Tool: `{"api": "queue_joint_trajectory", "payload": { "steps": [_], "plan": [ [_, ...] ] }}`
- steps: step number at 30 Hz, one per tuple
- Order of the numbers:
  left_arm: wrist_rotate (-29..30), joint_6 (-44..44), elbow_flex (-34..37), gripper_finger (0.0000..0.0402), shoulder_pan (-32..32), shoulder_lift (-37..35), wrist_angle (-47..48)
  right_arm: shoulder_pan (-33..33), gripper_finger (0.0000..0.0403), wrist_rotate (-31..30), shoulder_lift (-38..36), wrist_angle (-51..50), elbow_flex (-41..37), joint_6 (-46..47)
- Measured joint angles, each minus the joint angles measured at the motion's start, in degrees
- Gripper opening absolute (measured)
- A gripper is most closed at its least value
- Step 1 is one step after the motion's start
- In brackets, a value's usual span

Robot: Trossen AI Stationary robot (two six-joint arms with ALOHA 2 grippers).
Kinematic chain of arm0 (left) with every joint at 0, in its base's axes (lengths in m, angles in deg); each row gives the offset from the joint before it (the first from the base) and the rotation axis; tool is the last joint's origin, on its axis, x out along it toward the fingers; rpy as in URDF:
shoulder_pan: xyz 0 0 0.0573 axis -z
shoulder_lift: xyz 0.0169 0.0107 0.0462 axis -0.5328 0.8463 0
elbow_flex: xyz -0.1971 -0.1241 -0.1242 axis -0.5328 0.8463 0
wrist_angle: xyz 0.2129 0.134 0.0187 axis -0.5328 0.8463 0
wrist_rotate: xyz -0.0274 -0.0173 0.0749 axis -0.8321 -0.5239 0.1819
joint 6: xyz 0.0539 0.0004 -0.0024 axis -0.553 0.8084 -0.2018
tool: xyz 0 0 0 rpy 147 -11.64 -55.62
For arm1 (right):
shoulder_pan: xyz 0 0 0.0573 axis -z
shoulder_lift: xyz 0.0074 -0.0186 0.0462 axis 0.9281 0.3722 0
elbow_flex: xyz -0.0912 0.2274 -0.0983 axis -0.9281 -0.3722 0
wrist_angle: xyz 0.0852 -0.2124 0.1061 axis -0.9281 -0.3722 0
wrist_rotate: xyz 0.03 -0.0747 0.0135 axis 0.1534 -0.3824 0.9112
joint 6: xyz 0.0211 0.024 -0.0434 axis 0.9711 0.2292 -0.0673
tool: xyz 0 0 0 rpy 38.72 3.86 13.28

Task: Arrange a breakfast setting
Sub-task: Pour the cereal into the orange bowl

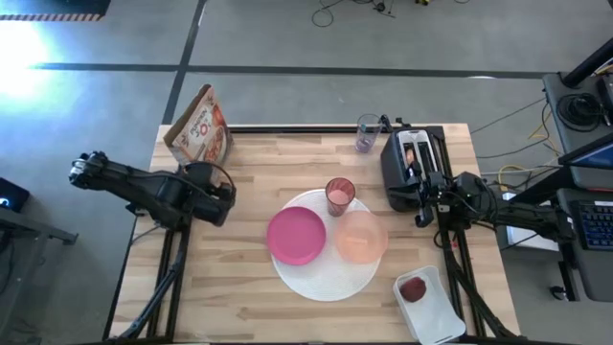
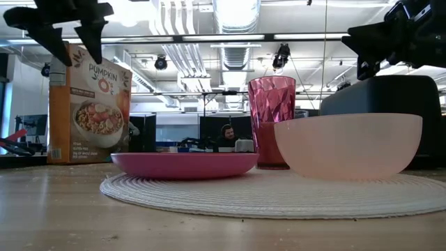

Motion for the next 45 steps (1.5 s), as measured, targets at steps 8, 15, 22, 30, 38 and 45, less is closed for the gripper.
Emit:
{"api": "queue_joint_trajectory", "payload": {
  "steps": [8,15,22,30,38,45],
  "plan": [
    [6.78,-2.75,-2.14,0.0345,-3.49,-2.04,0.20,0.00,0.0078,0.00,0.07,0.03,0.00,0.00],
    [10.43,-19.33,-13.44,0.0345,-10.06,-4.06,0.22,0.00,0.0073,0.00,0.11,0.02,0.02,0.00],
    [9.54,-38.74,-24.35,0.0346,-26.32,-4.34,0.23,0.00,0.0082,-0.01,0.11,0.02,0.02,0.02],
    [-2.11,-52.48,-25.05,0.0346,-41.97,-4.82,0.25,0.00,0.0080,0.00,0.13,0.02,0.04,0.00],
    [-2.05,-55.21,-20.74,0.0346,-49.42,-7.39,0.25,0.00,0.0073,0.00,0.13,0.02,0.04,0.00],
    [-4.14,-55.85,-15.54,0.0346,-51.63,-9.24,0.23,0.00,0.0082,0.00,0.13,0.02,0.04,0.00]
  ]
}}
